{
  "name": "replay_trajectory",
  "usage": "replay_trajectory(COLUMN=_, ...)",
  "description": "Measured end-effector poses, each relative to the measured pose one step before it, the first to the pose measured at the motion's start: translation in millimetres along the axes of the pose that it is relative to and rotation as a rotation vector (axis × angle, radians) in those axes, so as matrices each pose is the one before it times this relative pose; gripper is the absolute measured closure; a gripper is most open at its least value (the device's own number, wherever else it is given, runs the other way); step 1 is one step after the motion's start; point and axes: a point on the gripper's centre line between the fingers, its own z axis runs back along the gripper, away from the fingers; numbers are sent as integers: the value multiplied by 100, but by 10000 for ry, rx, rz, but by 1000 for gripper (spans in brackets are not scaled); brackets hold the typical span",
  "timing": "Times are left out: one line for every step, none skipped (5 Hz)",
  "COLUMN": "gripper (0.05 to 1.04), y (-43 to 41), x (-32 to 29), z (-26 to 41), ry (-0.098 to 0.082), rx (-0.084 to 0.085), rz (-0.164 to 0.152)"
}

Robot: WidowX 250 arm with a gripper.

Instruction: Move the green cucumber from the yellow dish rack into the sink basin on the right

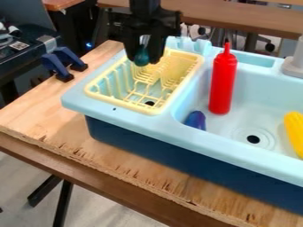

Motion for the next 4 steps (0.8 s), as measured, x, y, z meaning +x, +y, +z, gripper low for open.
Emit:
replay_trajectory(gripper=568, y=-2957, x=-442, z=-126, ry=3, rx=-740, rz=293)
replay_trajectory(gripper=568, y=-3623, x=-2600, z=-349, ry=125, rx=-491, rz=-33)
replay_trajectory(gripper=568, y=-2476, x=-2463, z=-188, ry=357, rx=489, rz=-645)
replay_trajectory(gripper=568, y=-1095, x=-1148, z=-272, ry=183, rx=435, rz=-314)
